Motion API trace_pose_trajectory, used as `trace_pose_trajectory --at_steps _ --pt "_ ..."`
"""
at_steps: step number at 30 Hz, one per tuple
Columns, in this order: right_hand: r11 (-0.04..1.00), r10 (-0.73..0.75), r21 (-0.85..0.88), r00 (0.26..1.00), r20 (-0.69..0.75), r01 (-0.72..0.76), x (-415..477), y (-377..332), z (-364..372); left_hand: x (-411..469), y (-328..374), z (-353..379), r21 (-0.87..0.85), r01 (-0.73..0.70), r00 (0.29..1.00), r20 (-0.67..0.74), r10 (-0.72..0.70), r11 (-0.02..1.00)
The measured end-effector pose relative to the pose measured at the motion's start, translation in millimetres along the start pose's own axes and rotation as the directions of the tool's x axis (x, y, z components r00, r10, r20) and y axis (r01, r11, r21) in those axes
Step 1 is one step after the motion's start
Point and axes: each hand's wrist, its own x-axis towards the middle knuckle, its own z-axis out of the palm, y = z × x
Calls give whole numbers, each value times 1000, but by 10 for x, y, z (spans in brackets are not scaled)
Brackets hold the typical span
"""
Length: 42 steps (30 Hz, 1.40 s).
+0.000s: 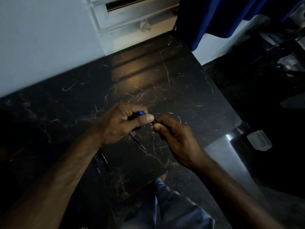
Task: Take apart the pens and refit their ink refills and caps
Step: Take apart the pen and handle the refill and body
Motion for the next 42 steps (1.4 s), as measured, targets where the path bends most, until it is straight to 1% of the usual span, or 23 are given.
trace_pose_trajectory --at_steps 3,7,12,14,17,18,22,25,28,31,34,38,42 --pt "998 -18 -53 999 -31 16 8 30 12 48 -5 9 -30 6 1000 11 -6 1000" --pt "990 -29 -141 999 -27 25 19 66 23 91 -57 31 -86 37 999 24 -35 996" --pt "993 -38 -115 999 -24 35 30 68 57 135 -32 -87 56 65 995 77 -69 996" --pt "994 -38 -109 999 -38 33 47 84 41 163 -22 -70 43 60 998 32 -61 997" --pt "993 -49 -110 997 -57 43 79 111 18 202 -52 -2 -45 21 994 -110 -26 999" --pt "994 -36 -105 998 -59 29 86 123 11 210 -72 8 -72 16 991 -133 -26 997" --pt "997 23 -77 996 -92 -30 96 163 -56 214 -166 23 -177 -15 992 -128 -8 984" --pt "996 13 -82 994 -107 -22 96 187 -85 229 -203 82 -247 -8 983 -180 -37 969" --pt "996 6 -83 994 -107 -15 87 216 -74 259 -205 137 -269 3 972 -224 -65 963" --pt "997 18 -79 995 -102 -26 93 209 -47 291 -211 167 -248 -2 957 -281 -71 969" --pt "997 15 -77 995 -101 -23 123 177 -19 330 -194 186 -200 2 952 -299 -63 980" --pt "998 19 -65 993 -116 -27 137 193 -61 381 -112 199 -100 12 948 -316 -43 995" --pt "994 4 -111 995 -95 -15 142 175 -71 398 -112 237 14 -15 929 -369 19 1000"
